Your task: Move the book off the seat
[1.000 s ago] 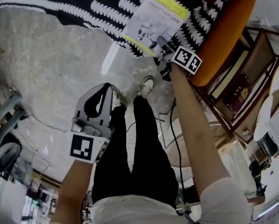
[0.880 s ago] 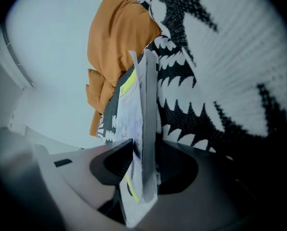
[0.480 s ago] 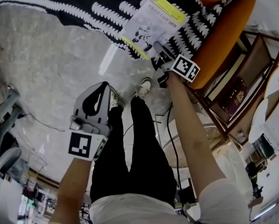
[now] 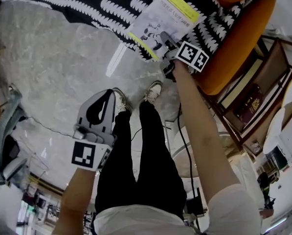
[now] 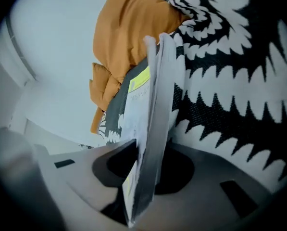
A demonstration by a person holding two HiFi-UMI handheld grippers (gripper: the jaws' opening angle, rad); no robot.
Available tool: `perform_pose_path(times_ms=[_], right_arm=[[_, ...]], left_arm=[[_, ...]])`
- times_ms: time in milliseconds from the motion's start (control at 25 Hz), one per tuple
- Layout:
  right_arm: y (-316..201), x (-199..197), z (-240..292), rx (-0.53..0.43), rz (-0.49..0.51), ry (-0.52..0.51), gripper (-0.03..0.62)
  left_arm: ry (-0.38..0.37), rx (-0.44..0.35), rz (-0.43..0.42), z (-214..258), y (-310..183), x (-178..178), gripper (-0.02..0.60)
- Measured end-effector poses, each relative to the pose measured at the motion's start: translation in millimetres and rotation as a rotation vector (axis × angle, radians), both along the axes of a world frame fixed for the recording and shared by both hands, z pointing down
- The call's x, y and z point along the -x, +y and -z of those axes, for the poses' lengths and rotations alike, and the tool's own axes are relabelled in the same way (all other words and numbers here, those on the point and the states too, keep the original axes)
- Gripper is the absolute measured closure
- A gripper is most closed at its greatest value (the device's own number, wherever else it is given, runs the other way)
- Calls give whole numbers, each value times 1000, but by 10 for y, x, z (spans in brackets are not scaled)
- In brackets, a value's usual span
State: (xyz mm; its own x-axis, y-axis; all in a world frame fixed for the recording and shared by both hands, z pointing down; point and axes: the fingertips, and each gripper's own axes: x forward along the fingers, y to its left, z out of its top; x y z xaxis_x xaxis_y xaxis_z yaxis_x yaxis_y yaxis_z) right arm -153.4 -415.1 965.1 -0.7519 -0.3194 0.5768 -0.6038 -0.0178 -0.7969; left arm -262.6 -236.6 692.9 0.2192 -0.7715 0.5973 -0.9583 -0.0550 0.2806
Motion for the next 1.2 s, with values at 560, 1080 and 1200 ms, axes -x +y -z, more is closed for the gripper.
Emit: perform_pose_path(times_ms=[560, 1080, 1200], right_arm=[[329, -360, 385, 13, -40, 31, 499], [441, -634, 676, -51, -95, 187, 499], [481, -614, 681, -75, -55, 293, 499]], left_arm=[[7, -50, 34, 226, -20, 70, 566], [31, -79, 29, 353, 124, 31, 566], [34, -75, 36, 338, 176, 67, 566]])
